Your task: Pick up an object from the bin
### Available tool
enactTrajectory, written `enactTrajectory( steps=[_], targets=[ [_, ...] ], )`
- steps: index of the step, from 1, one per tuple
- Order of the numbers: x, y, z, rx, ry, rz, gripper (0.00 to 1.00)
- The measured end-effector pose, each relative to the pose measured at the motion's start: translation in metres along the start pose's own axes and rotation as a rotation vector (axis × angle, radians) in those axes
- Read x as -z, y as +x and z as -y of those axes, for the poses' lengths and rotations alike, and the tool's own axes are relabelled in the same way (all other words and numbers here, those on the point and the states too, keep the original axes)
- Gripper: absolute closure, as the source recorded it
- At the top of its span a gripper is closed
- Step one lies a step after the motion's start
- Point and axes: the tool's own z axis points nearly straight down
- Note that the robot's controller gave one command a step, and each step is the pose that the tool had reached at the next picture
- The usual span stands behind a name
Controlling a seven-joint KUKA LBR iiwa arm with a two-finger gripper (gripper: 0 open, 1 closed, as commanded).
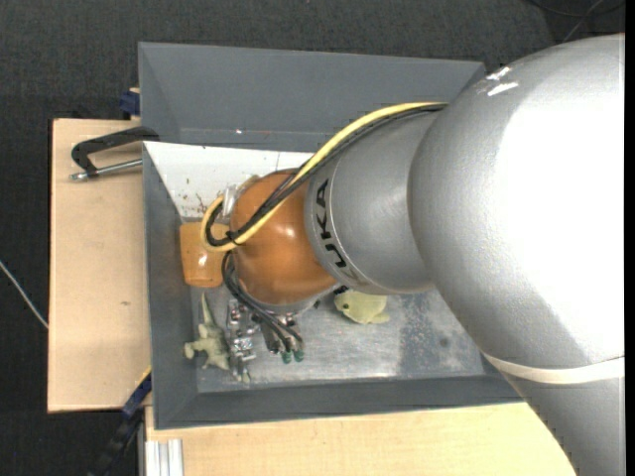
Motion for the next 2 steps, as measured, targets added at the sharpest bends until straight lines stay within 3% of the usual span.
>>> enactTrajectory(
  steps=[1, 2],
  targets=[
    [0.201, -0.015, 0.012, 0.152, -0.019, 0.046, 1.0],
    [0.069, -0.008, 0.009, 0.148, -0.017, 0.022, 1.0]
  ],
)
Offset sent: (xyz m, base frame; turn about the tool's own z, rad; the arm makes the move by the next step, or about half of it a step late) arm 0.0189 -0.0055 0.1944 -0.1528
